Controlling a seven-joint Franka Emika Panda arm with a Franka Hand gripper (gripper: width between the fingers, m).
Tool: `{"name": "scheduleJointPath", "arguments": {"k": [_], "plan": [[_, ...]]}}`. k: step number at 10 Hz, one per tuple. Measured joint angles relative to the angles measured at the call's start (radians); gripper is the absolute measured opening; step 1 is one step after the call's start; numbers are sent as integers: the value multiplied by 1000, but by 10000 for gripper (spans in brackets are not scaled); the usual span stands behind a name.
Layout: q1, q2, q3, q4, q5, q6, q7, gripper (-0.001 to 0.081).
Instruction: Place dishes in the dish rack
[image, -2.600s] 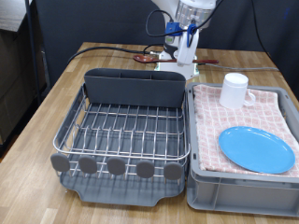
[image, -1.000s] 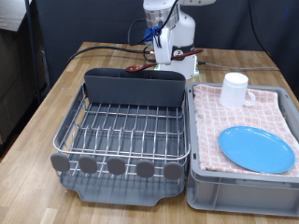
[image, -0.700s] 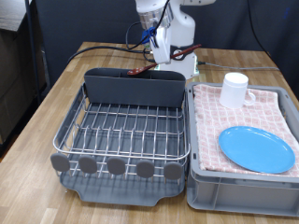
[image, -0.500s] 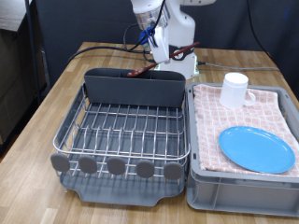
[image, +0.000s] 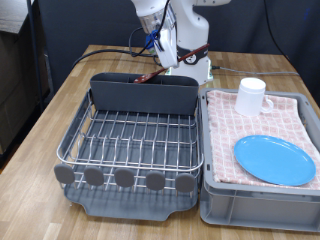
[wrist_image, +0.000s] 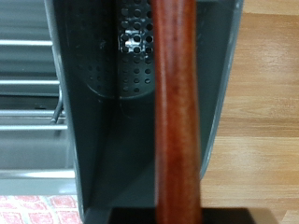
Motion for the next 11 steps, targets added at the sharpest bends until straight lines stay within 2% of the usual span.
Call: {"name": "scheduleJointPath", "arguments": {"k": [3, 6, 11], "plan": [[0, 35, -24, 11, 4, 4, -27, 91], [2, 43, -24, 17, 5, 3, -37, 89], [4, 43, 21, 37, 7, 4, -22, 83]]}}
